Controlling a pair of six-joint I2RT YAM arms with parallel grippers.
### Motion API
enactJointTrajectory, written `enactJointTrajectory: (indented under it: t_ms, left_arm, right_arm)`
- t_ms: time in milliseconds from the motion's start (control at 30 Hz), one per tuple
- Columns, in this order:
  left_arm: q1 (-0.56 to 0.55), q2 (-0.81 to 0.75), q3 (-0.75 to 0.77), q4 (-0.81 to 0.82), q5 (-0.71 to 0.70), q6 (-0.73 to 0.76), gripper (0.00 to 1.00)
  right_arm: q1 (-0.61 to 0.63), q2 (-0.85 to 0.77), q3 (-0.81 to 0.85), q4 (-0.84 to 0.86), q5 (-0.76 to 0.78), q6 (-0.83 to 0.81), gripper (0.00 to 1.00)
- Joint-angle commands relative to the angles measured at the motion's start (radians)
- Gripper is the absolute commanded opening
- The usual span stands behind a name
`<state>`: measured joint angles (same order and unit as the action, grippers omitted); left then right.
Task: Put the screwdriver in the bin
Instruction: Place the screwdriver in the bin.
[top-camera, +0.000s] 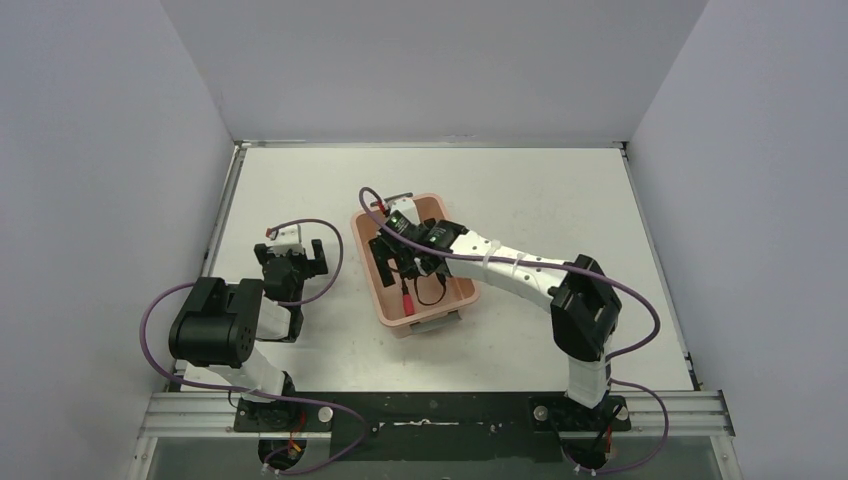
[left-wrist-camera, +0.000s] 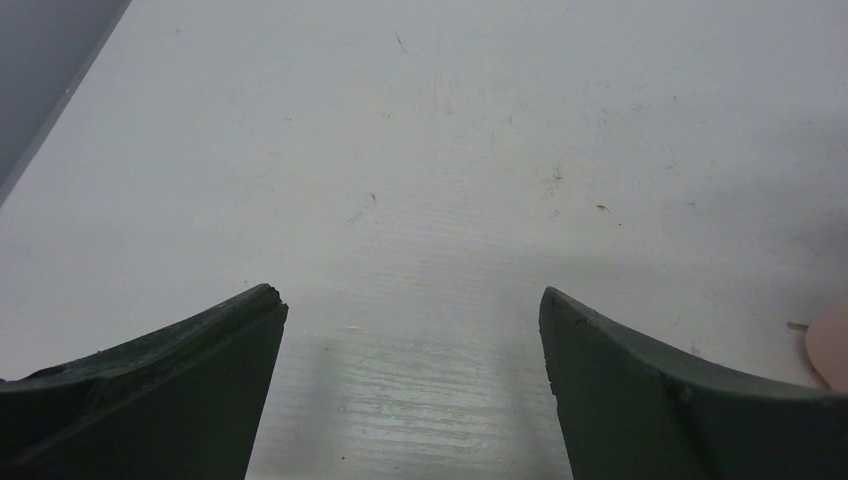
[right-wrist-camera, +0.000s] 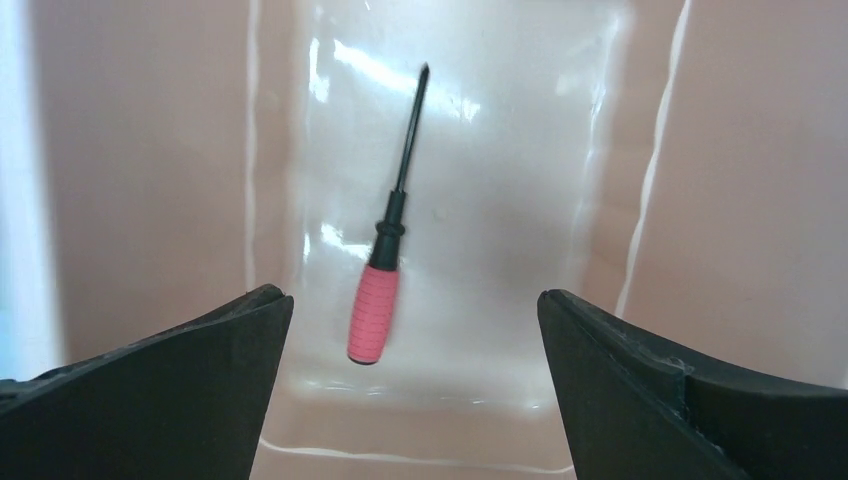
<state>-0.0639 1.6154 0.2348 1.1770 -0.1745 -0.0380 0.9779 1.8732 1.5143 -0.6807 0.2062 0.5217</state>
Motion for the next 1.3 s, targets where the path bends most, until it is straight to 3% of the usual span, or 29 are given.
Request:
enactJointTrajectory:
  t_ms: [0,367,567,867,1267]
  left_arm:
    - [-0.002,-0.003,0.020,0.032,0.003,0.007,0.97]
    - [-0.002,-0.005,0.020,0.031,0.002,0.009,0.97]
    - [-0.002,-0.005,0.020,0.031,0.002,0.009,0.97]
    - [-0.002,-0.003,0.020,0.031,0.003,0.008,0.97]
    - [-0.002,-0.005,0.020,0.031,0.002,0.009,0.97]
  right_arm:
    - [0.009,-0.063,0.155,-0.095,0.055,-0.036,1.00]
    - [-0.001,0.012,0.557,-0.268,0.084,-0.122,1.00]
    - [-0.032,0.033,0.698,-0.292,0.065,-0.172,1.00]
    - [-0.257,-0.055,0.639,-0.248,-0.023,-0.245,1.00]
    - [-0.683,-0.185,0.495,-0.221,-0.149,-0.404,1.00]
